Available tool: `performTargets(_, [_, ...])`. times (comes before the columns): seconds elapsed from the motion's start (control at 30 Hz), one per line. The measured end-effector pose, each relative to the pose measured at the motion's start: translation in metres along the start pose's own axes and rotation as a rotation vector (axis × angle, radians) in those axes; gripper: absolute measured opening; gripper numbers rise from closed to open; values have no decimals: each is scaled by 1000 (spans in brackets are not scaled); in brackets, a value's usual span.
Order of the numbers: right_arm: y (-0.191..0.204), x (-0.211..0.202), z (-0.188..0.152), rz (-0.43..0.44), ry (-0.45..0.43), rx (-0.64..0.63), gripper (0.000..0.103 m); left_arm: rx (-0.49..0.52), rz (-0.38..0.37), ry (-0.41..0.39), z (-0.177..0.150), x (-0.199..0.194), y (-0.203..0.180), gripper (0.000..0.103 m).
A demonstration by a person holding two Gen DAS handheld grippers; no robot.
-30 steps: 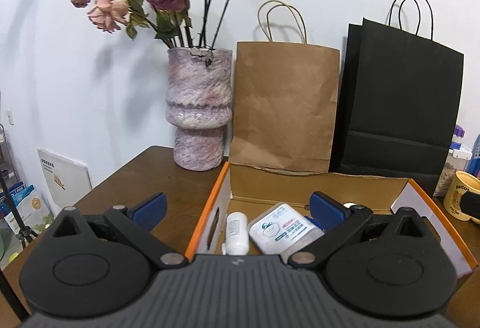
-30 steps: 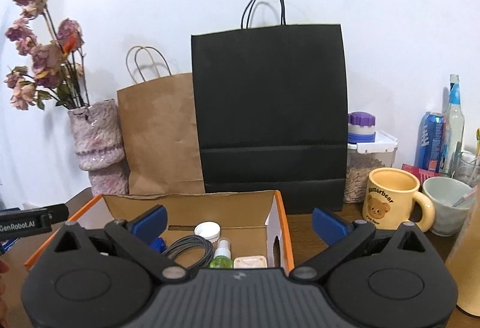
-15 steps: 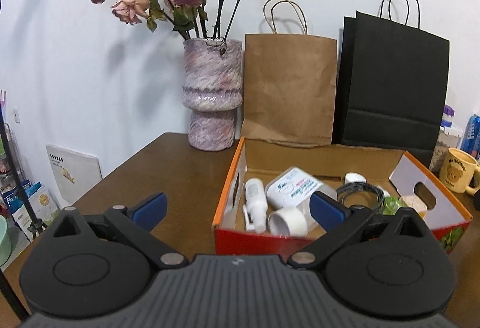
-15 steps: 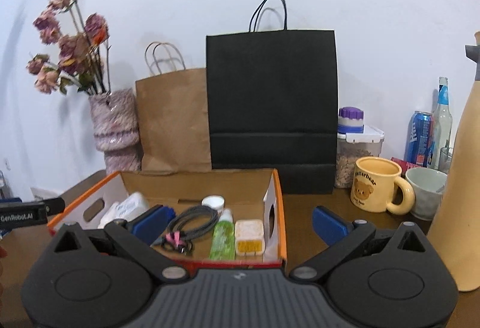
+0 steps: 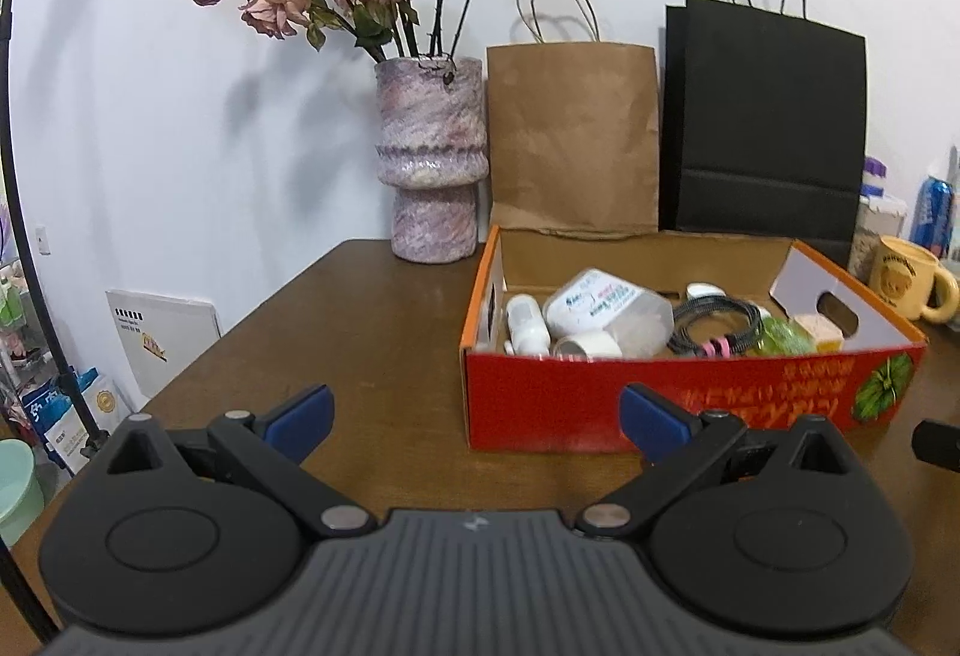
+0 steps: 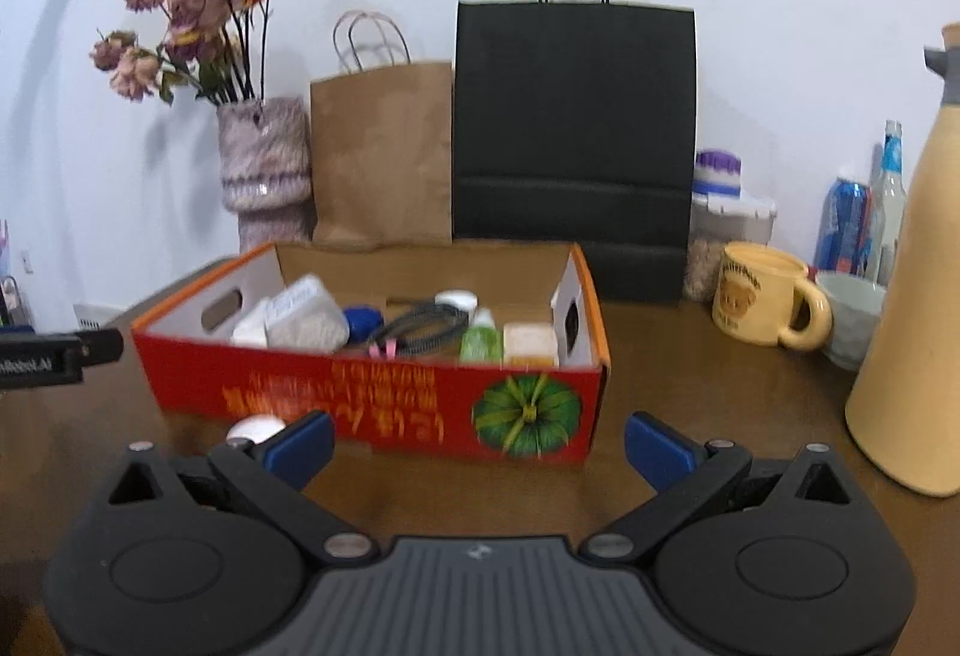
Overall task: Organize rigid objects
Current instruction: 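Withdraw both open tools from the box back toward the table, then close the right tool on the small black USB cable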
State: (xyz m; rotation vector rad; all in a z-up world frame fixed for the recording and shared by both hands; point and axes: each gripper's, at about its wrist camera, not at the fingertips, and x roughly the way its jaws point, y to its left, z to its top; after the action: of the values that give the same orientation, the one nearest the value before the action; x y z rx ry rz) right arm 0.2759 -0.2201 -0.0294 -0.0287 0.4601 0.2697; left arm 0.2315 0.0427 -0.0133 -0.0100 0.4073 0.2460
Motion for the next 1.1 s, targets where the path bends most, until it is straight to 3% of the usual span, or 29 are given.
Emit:
performTargets(0.4, [12, -5, -28, 5, 70, -15, 103, 27, -15, 82, -25, -6, 5, 103])
performTargets(0.93, [27, 24, -39, 47, 232, -65, 103, 50, -36, 117, -28, -3, 0, 103])
performTargets(1.1, [27, 25, -39, 63, 235, -56, 101, 53, -35, 122, -29, -3, -2, 103])
